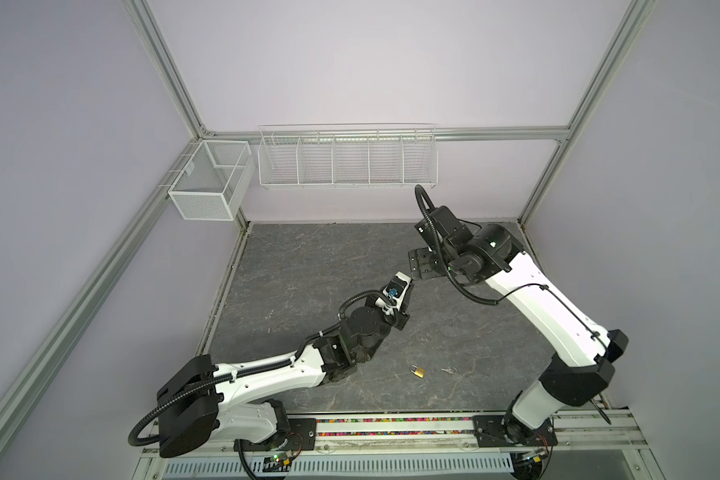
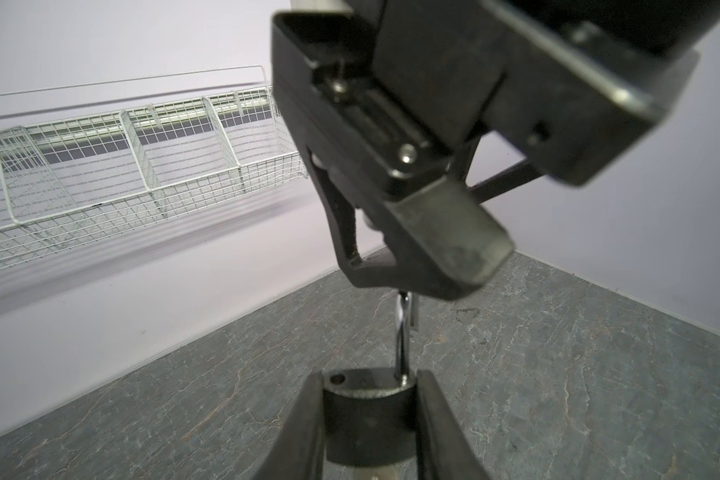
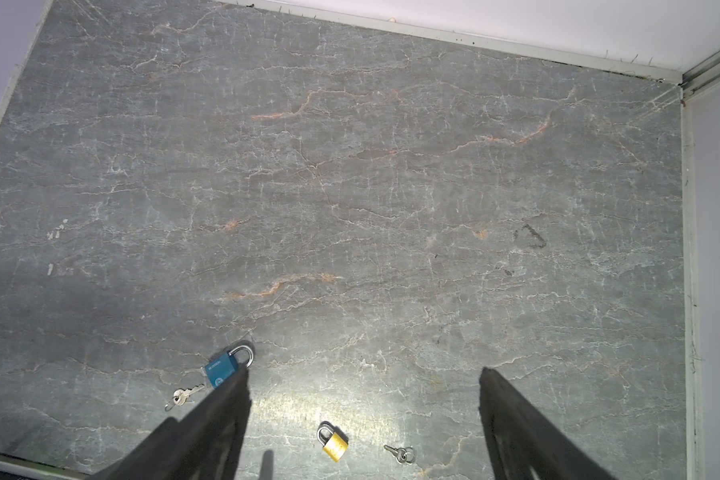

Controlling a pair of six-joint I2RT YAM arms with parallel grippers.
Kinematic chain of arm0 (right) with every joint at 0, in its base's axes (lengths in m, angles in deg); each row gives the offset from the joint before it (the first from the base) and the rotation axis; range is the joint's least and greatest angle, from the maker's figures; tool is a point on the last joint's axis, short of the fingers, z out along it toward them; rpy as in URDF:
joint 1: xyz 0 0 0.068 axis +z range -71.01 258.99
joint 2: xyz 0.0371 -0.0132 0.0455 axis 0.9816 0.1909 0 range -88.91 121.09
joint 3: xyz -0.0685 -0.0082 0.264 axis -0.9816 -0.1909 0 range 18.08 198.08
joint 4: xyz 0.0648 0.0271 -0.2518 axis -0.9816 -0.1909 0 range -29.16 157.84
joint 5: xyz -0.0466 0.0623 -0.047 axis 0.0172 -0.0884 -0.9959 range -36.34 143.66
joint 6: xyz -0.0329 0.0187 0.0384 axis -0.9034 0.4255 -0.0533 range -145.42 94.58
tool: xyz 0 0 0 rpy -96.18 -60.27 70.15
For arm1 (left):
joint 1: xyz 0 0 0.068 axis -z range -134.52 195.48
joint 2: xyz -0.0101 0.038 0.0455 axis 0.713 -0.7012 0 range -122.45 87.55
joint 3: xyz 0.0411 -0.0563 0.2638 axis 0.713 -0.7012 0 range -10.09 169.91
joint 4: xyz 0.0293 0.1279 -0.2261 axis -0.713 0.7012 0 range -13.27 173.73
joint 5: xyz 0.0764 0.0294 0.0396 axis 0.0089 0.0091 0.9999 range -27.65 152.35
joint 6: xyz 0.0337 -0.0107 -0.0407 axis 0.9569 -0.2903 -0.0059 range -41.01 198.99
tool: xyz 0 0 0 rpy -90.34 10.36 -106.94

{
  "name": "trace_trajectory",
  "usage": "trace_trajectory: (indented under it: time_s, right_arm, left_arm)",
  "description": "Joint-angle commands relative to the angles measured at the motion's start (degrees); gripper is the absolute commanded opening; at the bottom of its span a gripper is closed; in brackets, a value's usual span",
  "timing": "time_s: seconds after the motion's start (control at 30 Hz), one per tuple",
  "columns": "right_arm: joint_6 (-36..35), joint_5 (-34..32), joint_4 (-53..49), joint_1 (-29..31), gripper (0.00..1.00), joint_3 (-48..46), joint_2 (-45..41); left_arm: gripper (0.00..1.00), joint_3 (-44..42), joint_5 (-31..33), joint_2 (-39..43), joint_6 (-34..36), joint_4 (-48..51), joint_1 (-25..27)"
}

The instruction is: Unlock with the key

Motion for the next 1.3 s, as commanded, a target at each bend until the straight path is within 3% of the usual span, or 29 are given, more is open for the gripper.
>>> trace_trajectory:
  time_s: [0.0,0.37,0.6,0.8,1.13,1.27]
  right_arm:
    - [-1.00,1.92,-3.33,-1.17,0.87,0.31,-0.04]
    - [-2.25,7.67,-1.41,-2.31,0.88,-2.93,-3.53]
    - [-2.39,4.35,-2.28,-4.21,0.88,-4.00,-6.56]
    - [-6.25,13.11,2.76,-3.55,0.88,-7.04,-9.59]
    - [-7.35,19.77,7.66,-2.76,0.89,-11.79,-12.23]
    - [-7.44,18.39,7.80,-2.74,0.89,-12.07,-11.42]
  left_arm:
    - [0.00,-0.66,1.11,0.03,1.13,-3.38,0.15]
    - [0.00,-2.22,0.63,0.31,-0.57,-8.53,0.15]
    - [0.00,-0.75,1.53,0.66,-2.01,-5.64,0.15]
    - [0.00,1.14,3.31,1.09,-3.92,-1.71,0.22]
    - [0.00,4.22,4.34,0.92,-8.06,4.61,0.15]
    - [0.00,4.67,3.50,1.04,-8.77,5.05,0.15]
